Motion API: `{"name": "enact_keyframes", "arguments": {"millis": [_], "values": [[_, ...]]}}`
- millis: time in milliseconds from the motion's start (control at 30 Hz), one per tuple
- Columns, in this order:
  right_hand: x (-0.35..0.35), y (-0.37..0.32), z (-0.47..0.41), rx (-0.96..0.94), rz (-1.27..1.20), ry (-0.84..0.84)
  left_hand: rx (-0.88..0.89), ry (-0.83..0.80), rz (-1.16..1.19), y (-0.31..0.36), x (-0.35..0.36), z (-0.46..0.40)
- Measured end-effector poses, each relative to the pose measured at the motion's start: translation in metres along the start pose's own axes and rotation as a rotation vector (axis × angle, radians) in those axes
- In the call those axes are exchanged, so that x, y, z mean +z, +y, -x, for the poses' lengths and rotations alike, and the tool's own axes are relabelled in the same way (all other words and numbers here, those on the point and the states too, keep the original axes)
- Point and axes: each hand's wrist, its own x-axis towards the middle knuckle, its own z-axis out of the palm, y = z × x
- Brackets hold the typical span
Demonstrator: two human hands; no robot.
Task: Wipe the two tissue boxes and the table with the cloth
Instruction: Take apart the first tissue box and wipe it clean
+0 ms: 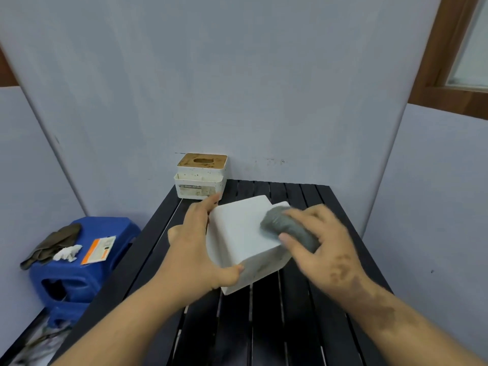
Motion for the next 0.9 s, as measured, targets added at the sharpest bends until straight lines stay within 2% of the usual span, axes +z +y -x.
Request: {"name": "enact_keyframes", "arguments": {"millis": [100,200,367,467,567,667,800,900], "values": [[0.019,-0.028,0.015,-0.255,0.104,-0.178,0.011,-0.035,-0.026,-0.006,-0.004,-0.003],[0.012,-0.019,0.008,-0.323,0.252,-0.171,0.02,-0.083,-0.082,-0.006,-0.008,-0.007],[-0.024,0.029,-0.006,0.047,0.026,-0.054,-0.039,-0.157,-0.195,-0.001,-0.021,-0.015],[-0.028,0.031,-0.002,0.211,-0.132,-0.067,-0.018,-0.193,-0.219,-0.006,-0.027,-0.016],[-0.019,0.017,0.006,0.232,-0.248,-0.029,0.021,-0.225,-0.236,-0.01,-0.031,-0.015],[-0.013,0.01,0.007,0.23,-0.236,0.001,0.033,-0.252,-0.272,-0.01,-0.033,-0.017],[-0.025,0.012,0.004,0.352,-0.341,-0.062,-0.005,-0.287,-0.302,-0.01,-0.038,-0.022],[-0.037,0.019,0.003,0.385,-0.292,-0.088,-0.055,-0.324,-0.315,-0.008,-0.042,-0.032]]}}
